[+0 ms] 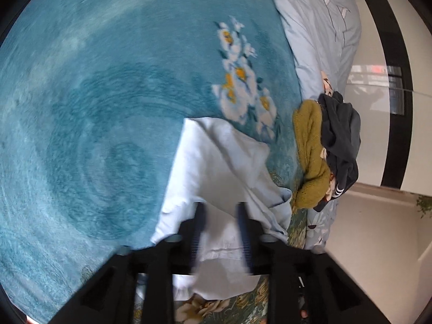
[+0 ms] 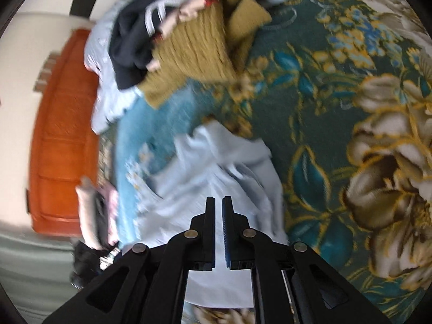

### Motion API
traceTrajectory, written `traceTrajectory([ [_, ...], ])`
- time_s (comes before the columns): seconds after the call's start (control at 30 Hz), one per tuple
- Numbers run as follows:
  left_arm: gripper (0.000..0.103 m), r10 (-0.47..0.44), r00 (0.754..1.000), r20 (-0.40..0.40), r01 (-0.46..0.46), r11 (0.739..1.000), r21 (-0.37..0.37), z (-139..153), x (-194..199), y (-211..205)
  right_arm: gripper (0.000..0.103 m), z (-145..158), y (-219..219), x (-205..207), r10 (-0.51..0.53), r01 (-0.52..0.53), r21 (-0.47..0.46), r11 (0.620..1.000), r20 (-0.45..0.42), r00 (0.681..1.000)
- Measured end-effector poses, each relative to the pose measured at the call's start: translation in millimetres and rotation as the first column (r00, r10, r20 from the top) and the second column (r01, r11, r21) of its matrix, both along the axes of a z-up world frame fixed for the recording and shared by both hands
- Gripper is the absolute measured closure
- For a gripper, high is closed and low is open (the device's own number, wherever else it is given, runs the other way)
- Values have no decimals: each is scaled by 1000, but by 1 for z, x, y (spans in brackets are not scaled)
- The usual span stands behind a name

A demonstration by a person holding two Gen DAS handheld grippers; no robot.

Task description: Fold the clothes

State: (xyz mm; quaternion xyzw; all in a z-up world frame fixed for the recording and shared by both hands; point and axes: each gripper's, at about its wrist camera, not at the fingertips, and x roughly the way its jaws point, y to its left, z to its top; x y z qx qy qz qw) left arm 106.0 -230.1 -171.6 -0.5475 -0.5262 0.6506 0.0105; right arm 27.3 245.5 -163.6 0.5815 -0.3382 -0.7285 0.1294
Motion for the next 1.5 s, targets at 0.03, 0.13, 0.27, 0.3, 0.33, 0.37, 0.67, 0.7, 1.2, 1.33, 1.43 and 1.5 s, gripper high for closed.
traceTrajectory([
  [0.03, 62, -6, 1000, -11, 6, 1000, 9, -2, 3, 0, 84, -1, 0, 1, 2, -2, 10, 1000, -3, 1000],
  [0.13, 57, -47, 999, -21, 47, 999, -15, -5, 7, 1, 67, -3, 0, 2, 4, -4, 36, 999, -13, 1000],
  [0.27, 57, -143, 990, -18, 141, 988, -64, -6, 9, 10, 67, -4, -6, -3, 23, -22, 57, 998, -10, 1000],
  [0.3, 57, -170, 985, -10, 169, 983, -65, -7, 10, 15, 67, -5, -9, -4, 30, -29, 62, 998, -9, 1000],
  [0.33, 57, -199, 980, -3, 198, 978, -67, -8, 10, 20, 67, -5, -12, -5, 38, -37, 68, 997, -6, 999],
  [0.37, 57, -227, 974, 1, 226, 971, -75, -8, 10, 25, 67, -6, -15, -6, 45, -45, 73, 996, -3, 999],
  [0.67, 63, -324, 946, 28, 325, 938, -123, -8, 15, 41, 67, -10, -16, -13, 43, -45, 161, 986, 13, 999],
  [0.7, 64, -325, 945, 30, 326, 937, -125, -8, 16, 41, 67, -11, -17, -14, 48, -49, 164, 985, 16, 999],
  [1.2, 97, -375, 926, 30, 375, 915, -147, 4, 21, 28, 99, 16, -10, -8, 54, -60, -118, 991, -55, 997],
  [1.33, 97, -298, 954, -39, 295, 953, -67, 18, 9, 10, 99, 35, 9, -11, -31, 3, -255, 967, -106, 994],
  [1.43, 98, -167, 983, -80, 170, 985, 28, 22, -9, -6, 99, 41, 15, -25, -110, 73, -298, 952, -110, 988],
  [1.5, 98, -78, 993, -91, 85, 993, 77, 25, -21, -16, 99, 39, 10, -43, -147, 117, -282, 952, -89, 985],
])
